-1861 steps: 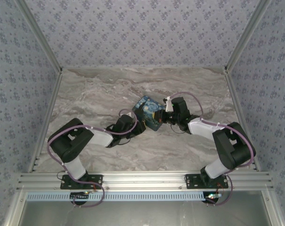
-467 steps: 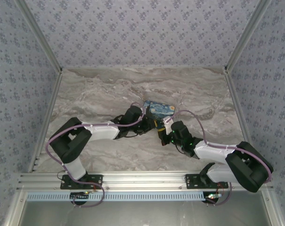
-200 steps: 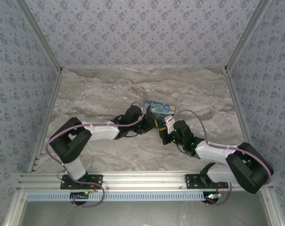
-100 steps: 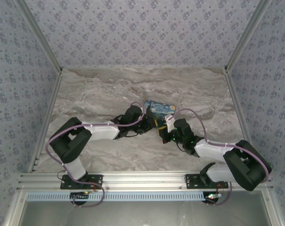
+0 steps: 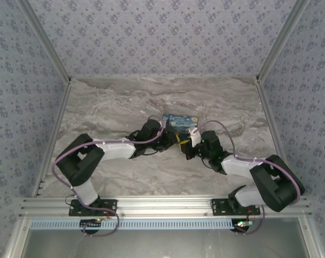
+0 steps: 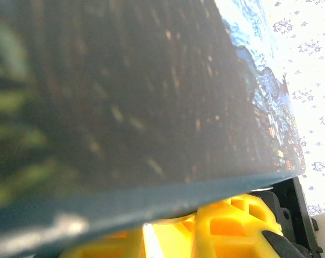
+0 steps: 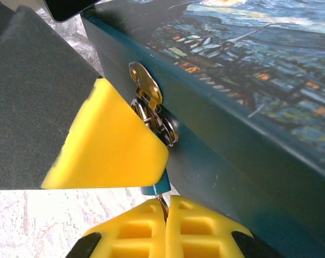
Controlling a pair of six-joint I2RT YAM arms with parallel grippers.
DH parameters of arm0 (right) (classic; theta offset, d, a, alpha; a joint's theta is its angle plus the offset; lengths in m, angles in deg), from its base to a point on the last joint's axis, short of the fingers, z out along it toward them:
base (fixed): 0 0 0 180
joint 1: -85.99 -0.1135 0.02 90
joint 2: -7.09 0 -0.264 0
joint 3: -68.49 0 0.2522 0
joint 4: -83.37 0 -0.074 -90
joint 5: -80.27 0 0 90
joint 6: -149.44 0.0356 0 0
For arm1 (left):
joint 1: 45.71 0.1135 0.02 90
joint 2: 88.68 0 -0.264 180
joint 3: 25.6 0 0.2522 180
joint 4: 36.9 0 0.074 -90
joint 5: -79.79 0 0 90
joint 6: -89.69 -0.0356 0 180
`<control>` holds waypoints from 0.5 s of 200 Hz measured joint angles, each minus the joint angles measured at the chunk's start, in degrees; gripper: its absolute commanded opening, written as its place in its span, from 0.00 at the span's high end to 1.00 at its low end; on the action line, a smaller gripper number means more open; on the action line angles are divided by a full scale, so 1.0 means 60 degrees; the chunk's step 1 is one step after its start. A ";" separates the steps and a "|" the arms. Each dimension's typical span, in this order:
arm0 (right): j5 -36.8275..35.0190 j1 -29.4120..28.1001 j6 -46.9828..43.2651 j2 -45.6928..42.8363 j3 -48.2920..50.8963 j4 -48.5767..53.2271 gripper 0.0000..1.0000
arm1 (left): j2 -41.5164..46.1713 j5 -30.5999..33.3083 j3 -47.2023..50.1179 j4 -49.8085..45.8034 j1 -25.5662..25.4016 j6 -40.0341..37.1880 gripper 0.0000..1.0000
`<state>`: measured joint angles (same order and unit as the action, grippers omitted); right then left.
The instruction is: Unlock the padlock with the key
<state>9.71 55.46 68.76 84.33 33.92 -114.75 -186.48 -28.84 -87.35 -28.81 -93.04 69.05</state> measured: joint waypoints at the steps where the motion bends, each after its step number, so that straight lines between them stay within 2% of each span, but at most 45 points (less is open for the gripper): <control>1: 0.0007 0.0004 0.0004 0.0007 -0.0007 0.0000 1.00 | 0.0000 0.0004 0.0000 0.0007 0.0004 -0.0004 0.84; 27: 0.0215 0.0131 0.0004 0.0135 -0.0233 0.0062 1.00 | 0.0000 0.0076 0.0000 0.0164 0.0080 0.0066 0.84; 100: 0.0699 0.0339 0.0080 0.0266 0.0193 -0.0510 0.76 | 0.0000 0.0073 0.0098 0.0047 0.0102 0.0098 0.85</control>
<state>13.91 57.50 69.24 85.92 35.07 -117.81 -186.48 -28.41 -86.76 -28.53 -92.43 69.64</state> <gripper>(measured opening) 0.204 0.204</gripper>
